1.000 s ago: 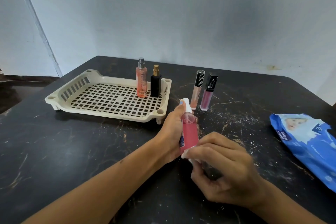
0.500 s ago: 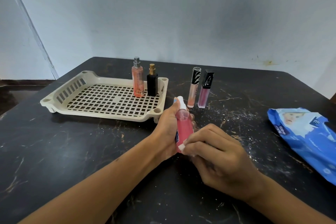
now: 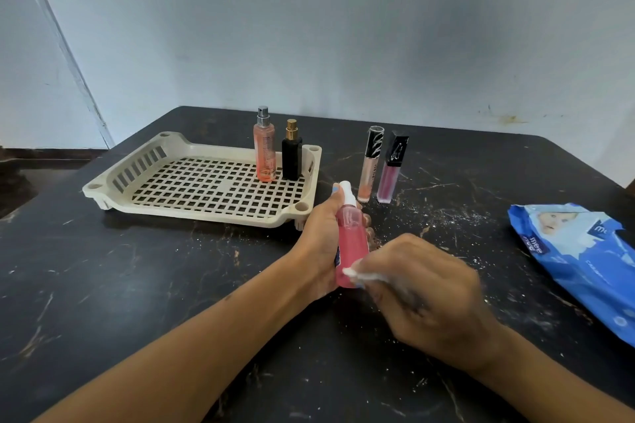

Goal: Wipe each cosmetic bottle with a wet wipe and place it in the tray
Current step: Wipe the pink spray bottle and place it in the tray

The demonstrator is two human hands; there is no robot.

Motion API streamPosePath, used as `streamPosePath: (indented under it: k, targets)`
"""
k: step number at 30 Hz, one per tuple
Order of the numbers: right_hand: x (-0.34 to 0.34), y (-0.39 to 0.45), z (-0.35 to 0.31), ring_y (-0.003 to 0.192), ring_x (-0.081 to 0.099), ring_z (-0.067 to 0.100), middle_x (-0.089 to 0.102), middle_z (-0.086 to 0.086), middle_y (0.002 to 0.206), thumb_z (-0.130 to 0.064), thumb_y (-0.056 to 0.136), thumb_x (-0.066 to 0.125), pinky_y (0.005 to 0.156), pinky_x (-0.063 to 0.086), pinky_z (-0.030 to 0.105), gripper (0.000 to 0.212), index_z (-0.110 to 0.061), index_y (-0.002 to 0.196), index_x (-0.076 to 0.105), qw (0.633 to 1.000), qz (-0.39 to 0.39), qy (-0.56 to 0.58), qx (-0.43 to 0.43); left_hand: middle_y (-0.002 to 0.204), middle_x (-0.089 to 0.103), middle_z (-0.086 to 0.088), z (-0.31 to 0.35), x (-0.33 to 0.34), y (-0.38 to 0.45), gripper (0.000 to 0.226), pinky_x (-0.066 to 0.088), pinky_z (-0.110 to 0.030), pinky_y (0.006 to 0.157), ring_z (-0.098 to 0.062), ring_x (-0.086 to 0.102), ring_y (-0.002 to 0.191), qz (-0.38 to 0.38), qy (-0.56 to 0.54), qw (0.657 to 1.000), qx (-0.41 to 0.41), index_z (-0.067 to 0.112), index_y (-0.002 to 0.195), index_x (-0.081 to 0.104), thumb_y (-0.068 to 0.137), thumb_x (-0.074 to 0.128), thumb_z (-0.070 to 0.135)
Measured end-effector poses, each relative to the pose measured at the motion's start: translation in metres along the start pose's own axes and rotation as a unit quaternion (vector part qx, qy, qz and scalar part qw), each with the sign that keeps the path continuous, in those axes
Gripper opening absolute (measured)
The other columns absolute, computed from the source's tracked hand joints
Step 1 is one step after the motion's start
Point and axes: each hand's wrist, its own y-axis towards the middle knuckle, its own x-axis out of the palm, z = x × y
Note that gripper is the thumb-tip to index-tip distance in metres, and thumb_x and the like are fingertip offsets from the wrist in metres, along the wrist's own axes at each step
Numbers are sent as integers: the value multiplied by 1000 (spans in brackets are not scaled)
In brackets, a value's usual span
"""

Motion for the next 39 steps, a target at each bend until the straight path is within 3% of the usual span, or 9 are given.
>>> streamPosePath:
  k: [3, 6, 9, 15, 20, 22, 25, 30, 39]
  targets:
    - [-4, 2, 5, 75, 67, 14, 70, 5, 83, -21, 85, 71, 67, 53, 19, 14, -16, 95, 64, 995, 54, 16, 78, 68, 56, -4, -2, -2, 1, 46, 44, -26, 50, -14, 51, 54, -7, 28, 1000, -11, 8, 78, 53, 94, 41, 49]
    - [-2, 4, 12, 103, 65, 6, 70, 1, 108, -25, 89, 63, 87, 54, 21, 23, -11, 106, 70, 990, 42, 26, 131, 66, 62, -4, -3, -1, 0, 43, 48, -25, 53, -13, 57, 53, -22, 30, 999, -17, 6, 92, 59, 95, 42, 46]
    - [3, 2, 13, 118, 59, 9, 65, 1, 122, -10, 93, 55, 100, 48, 25, 26, -6, 116, 68, 994, -2, 29, 102, 67, 60, -5, -3, -1, -2, 42, 49, -25, 53, -14, 57, 56, -34, 10, 999, -30, 6, 94, 59, 94, 43, 44]
    - [3, 3, 0, 91, 67, 20, 73, 5, 100, 7, 78, 58, 85, 53, 27, 22, 1, 90, 76, 1000, 1, 9, -15, 64, 53, -4, -1, -2, -1, 50, 43, -24, 51, -14, 49, 52, -33, 16, 999, -33, 6, 71, 54, 92, 43, 50]
    - [3, 1, 12, 104, 59, 13, 67, 7, 110, -7, 88, 59, 93, 47, 19, 25, -4, 109, 72, 993, 47, -65, 89, 71, 63, -9, -1, 0, -4, 45, 51, -24, 52, -17, 61, 60, -73, -2, 997, -31, 3, 101, 60, 95, 42, 43]
    - [4, -1, 11, 102, 62, 15, 67, 8, 108, -8, 88, 59, 90, 51, 22, 25, -3, 109, 71, 992, 47, -59, 98, 71, 62, -8, -2, 0, -4, 43, 51, -24, 52, -16, 60, 60, -76, 3, 997, -29, 4, 99, 60, 95, 41, 43]
    - [3, 0, 4, 86, 66, 19, 69, 9, 95, 2, 76, 65, 77, 53, 24, 19, 0, 91, 76, 998, 28, -20, 49, 66, 52, -5, -2, -1, -4, 41, 44, -22, 48, -15, 50, 54, -57, 11, 998, -38, 8, 82, 56, 93, 42, 45]
    - [0, 3, -7, 65, 57, 19, 67, 6, 76, 4, 67, 66, 63, 46, 20, 10, -2, 70, 73, 1000, -14, -10, -18, 67, 52, -6, -3, -1, 0, 40, 42, -26, 51, -16, 47, 57, -26, -1, 1000, -12, 6, 85, 54, 94, 44, 44]
    - [5, 1, 10, 97, 65, 11, 68, 3, 103, -14, 89, 62, 87, 52, 20, 21, -5, 104, 73, 991, 50, -3, 126, 67, 55, -6, -2, -3, 0, 40, 46, -28, 56, -17, 52, 59, -73, 15, 997, -19, 9, 87, 56, 94, 42, 46]
